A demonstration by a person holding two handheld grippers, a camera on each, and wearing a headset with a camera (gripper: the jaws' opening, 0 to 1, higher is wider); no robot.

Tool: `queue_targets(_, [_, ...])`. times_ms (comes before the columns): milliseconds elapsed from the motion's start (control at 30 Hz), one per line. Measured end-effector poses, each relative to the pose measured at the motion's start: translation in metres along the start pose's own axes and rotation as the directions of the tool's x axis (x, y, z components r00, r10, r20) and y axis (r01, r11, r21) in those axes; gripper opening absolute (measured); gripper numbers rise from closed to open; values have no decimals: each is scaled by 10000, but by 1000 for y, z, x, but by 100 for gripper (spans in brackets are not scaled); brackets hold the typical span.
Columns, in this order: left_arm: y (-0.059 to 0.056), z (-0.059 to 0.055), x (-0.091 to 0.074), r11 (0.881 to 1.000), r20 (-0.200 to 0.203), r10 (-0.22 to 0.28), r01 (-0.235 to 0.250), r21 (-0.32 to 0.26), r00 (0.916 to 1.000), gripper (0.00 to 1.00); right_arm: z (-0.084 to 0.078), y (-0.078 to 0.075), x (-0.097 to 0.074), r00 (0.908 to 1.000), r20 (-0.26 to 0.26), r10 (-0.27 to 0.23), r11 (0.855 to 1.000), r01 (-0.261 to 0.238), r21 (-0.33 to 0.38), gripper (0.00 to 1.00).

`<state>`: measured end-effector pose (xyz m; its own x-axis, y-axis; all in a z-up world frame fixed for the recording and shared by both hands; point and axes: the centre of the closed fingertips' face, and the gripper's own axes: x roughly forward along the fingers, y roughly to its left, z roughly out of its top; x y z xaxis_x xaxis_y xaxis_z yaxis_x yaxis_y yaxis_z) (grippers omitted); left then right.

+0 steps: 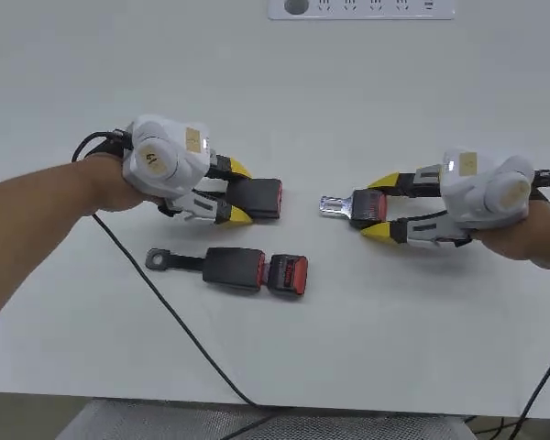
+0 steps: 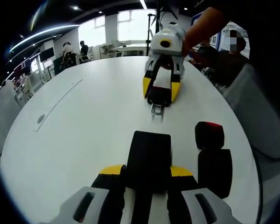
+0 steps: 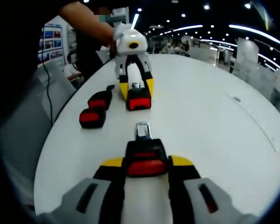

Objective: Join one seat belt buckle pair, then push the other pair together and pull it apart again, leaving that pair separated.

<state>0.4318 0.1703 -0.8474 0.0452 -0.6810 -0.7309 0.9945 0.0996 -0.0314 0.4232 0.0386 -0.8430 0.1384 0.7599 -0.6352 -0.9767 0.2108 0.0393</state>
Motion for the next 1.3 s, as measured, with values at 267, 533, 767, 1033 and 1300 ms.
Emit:
queue_targets(267, [0, 0, 0, 10000, -39, -9, 9, 20, 10000, 36, 19, 6, 27, 9996, 247, 123, 9998, -120, -136, 36])
queue_targets(533, [-1, 0, 1, 9999, -110, -66, 67, 91, 9999, 35, 34, 16, 46, 9988, 309, 375, 9986, -363, -380, 36])
queue_targets(767, [-1, -1, 0, 9998, -128, -122, 124, 148, 9998, 35, 31, 17, 45, 9993, 149, 345, 9988, -340, -353, 36])
queue_targets(1033, [-2, -1, 1, 9995, -174, -191, 195, 241, 9997, 35, 35, 17, 52, 9998, 71, 182, 9998, -181, -74, 36])
queue_targets(1300, [-2, -1, 1, 9994, -266, -225, 232, 271, 9994, 34, 36, 18, 55, 9997, -230, 92, 9999, -94, -98, 35])
